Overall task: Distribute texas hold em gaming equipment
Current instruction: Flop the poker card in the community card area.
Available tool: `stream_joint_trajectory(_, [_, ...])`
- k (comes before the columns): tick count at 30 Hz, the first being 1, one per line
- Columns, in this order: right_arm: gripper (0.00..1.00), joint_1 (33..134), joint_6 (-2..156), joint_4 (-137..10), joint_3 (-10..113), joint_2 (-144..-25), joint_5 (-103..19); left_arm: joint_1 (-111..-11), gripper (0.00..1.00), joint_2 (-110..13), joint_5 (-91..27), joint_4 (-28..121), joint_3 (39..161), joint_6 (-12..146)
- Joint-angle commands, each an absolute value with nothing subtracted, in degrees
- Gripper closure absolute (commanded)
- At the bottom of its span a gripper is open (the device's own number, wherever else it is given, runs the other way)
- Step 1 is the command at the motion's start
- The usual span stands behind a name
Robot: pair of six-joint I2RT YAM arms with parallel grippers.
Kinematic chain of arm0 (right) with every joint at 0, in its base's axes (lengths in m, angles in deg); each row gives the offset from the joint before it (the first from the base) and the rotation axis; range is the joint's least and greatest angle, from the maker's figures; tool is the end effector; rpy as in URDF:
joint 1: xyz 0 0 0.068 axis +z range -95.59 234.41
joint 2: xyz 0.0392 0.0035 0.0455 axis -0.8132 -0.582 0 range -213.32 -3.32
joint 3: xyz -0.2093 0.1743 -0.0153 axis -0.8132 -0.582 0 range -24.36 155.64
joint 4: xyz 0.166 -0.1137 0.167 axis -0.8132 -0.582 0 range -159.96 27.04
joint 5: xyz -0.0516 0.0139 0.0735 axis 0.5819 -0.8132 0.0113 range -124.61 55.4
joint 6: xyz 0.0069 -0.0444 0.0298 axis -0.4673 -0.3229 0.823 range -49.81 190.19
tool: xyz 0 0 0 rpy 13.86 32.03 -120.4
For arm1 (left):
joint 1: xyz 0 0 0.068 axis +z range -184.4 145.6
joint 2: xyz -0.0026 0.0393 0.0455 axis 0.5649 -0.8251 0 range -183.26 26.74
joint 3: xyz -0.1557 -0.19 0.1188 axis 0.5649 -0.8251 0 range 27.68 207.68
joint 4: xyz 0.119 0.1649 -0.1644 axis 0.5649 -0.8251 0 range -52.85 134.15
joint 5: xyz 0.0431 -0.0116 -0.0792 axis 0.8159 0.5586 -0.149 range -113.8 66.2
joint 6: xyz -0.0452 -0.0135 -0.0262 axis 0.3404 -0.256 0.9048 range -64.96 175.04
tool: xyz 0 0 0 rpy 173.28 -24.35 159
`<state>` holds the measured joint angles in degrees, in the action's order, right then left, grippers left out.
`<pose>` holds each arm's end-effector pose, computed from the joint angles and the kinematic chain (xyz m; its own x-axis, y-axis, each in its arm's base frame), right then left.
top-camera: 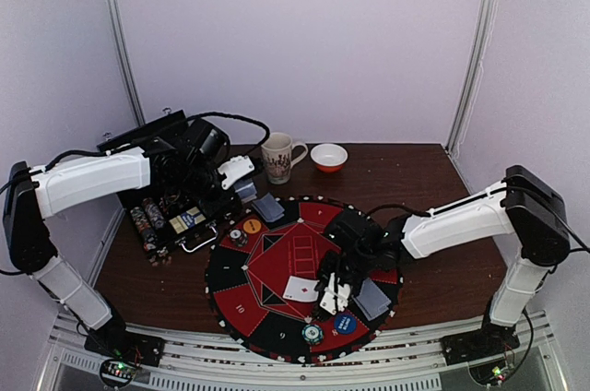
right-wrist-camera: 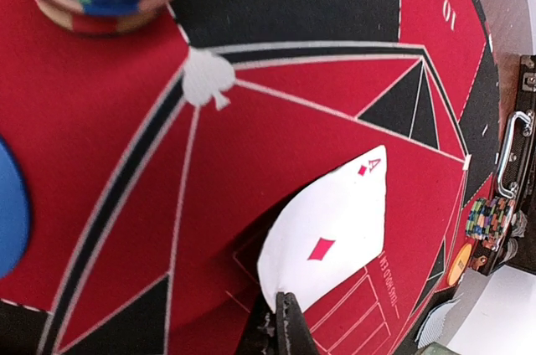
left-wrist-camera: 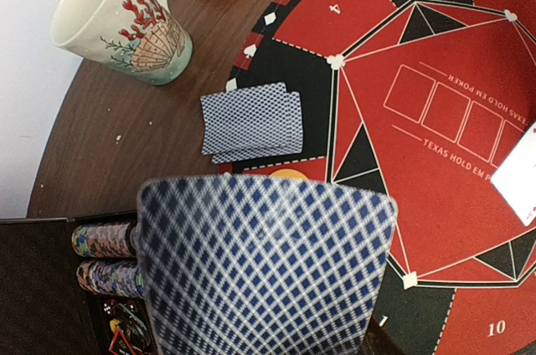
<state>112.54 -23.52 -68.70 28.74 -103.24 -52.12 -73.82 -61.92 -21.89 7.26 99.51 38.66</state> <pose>0.1717 0.2966 0.1503 0.9317 -0.3037 -0.1991 -0.3597 -0.6954 -0.6221 0.2562 -0.2090 0.2755 -0.4227 0.7123 -0.5603 0.7699 0.6084 0.1926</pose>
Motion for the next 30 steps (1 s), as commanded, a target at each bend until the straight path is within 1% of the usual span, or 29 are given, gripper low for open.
stream_joint_trajectory(1, [1.0,109.5,-28.9,-69.3,34.4,-108.0,-48.2,-73.5,0.55,-60.4,-22.4,9.9,99.0,38.1])
stream_joint_trajectory(7, [1.0,106.9,-38.2,-71.6,42.5,-114.9,-44.9,-73.5,0.55,-59.9,-22.2,9.9,99.0,38.0])
stream_joint_trajectory(11, [1.0,105.5,-42.8,-72.4,45.2,-117.2,-43.0,-73.3,0.55,-59.4,-21.8,9.9,99.0,37.6])
stream_joint_trajectory(19, [1.0,102.7,-48.0,-70.9,46.5,-119.3,-40.1,-72.9,0.55,-59.3,-22.0,10.2,98.3,37.4])
stream_joint_trajectory(25, [0.98,102.2,-50.3,-68.4,46.3,-120.6,-40.1,-72.8,0.55,-59.1,-21.9,10.2,98.3,37.4])
stream_joint_trajectory(26, [0.96,102.1,-50.8,-68.0,46.1,-120.7,-40.0,-72.8,0.55,-59.1,-21.9,10.2,98.3,37.5])
stream_joint_trajectory(27, [0.92,102.1,-51.2,-67.5,45.9,-120.8,-39.9,-72.8,0.55,-59.1,-21.9,10.2,98.3,37.4])
stream_joint_trajectory(28, [0.9,102.0,-51.5,-67.1,45.6,-120.7,-39.8,-72.6,0.55,-59.1,-21.9,10.2,98.3,37.4])
stream_joint_trajectory(30, [0.83,102.0,-51.5,-66.9,45.1,-120.1,-39.6,-72.7,0.55,-59.0,-21.9,10.2,98.2,37.5])
